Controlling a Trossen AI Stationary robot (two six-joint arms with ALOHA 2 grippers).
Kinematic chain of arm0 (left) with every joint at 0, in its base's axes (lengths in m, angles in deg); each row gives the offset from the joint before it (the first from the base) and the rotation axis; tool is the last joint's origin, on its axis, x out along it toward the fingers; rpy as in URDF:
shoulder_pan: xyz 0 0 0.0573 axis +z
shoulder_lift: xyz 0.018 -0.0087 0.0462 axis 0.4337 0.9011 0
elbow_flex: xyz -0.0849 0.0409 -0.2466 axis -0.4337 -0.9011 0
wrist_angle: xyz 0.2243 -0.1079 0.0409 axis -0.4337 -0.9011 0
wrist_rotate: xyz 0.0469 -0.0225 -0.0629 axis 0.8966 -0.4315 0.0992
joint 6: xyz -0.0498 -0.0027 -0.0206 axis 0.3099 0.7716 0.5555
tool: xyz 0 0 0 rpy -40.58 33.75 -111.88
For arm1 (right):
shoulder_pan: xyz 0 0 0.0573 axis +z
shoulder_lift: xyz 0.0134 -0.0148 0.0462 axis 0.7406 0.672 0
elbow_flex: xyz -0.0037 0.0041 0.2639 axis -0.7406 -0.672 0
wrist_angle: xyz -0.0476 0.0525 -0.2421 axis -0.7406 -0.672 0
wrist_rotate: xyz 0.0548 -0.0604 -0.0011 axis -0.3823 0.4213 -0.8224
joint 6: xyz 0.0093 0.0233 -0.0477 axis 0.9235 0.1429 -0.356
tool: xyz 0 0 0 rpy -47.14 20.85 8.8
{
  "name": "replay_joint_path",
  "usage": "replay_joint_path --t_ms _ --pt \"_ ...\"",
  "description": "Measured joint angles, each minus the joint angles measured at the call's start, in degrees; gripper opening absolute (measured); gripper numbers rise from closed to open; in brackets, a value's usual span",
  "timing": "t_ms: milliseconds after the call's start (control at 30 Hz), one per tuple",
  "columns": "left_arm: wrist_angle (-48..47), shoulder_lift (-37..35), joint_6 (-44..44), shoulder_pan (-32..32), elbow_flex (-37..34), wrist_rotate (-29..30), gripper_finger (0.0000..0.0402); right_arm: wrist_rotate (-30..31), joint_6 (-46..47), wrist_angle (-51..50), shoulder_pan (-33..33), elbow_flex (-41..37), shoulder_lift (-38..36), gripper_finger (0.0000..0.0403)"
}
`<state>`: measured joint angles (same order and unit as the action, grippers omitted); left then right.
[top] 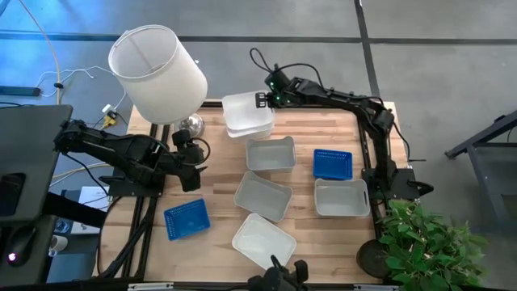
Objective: Stack baskets by color
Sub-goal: Stack the middle white bin into the top white bin
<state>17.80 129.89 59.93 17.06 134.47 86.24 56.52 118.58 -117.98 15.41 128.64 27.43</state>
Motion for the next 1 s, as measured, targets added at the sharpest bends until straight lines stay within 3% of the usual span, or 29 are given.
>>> replay_joint_path --t_ms 733,1000 --pt "-0.3 0.0 0.0 0.0 0.0 0.0 0.0246 7.3 1.9 -9.2 -1.9 0.0 0.1 0.0002" --pt "-0.3 0.0 0.0 0.0 0.0 0.0 0.0246 6.7 1.9 -9.2 -1.9 0.0 0.1 0.0052"
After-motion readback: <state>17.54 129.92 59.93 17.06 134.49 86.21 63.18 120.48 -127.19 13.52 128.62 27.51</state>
